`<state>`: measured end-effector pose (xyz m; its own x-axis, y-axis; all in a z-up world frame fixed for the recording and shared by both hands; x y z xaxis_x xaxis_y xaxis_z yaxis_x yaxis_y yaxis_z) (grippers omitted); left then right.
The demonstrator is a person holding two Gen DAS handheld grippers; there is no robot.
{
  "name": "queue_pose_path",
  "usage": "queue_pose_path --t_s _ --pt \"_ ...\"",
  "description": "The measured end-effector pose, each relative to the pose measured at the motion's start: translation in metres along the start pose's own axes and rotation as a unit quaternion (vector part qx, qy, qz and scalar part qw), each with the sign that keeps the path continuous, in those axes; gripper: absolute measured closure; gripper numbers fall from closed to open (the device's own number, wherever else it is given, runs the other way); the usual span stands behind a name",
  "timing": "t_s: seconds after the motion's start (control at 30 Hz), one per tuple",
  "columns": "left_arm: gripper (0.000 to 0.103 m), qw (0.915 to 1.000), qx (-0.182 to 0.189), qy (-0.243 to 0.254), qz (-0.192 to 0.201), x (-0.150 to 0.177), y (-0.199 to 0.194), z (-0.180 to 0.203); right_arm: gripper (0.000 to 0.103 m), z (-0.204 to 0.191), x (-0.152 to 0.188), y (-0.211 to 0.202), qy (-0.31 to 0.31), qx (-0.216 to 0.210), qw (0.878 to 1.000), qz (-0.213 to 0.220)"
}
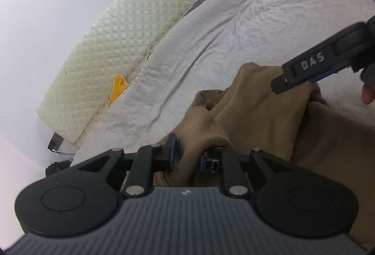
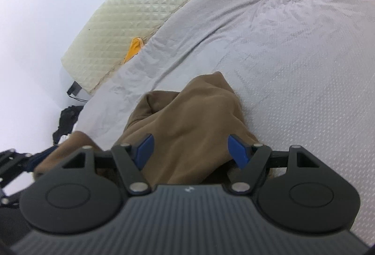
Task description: Fold large clothes
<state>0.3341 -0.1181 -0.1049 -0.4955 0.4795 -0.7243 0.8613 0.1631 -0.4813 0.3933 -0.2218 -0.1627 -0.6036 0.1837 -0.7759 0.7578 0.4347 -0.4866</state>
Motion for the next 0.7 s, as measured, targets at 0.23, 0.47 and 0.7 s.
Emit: queue_pose_path --t_s 0.23,0.47,0.7 --pt "0.013 0.9799 -0.030 0.176 0.088 0.024 -0.026 0.021 0.030 0.003 0.002 0.002 0.017 0.007 1.000 -0.010" --pt "0.013 0.9806 0.010 0.161 0.112 0.024 -0.061 0.017 0.030 0.004 0.004 0.001 0.022 0.004 1.000 -0.012" --pt "0.013 0.9878 0.041 -0.125 0.084 0.029 -0.066 -0.051 0.030 0.014 -0.002 -0.015 0.058 0.014 0.998 0.010"
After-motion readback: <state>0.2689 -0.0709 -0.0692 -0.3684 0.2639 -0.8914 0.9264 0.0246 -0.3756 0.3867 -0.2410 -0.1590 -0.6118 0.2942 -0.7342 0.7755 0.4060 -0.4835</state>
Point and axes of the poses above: each gripper's, at about its wrist camera, not at the fingertips, and y roughly the way its jaws point, z to its right, x to its underside, the point moved 3 cm from there along y, roughly the way its jaws point, and after that the axes turned 15 degrees about -y, right-handed, at the moved point
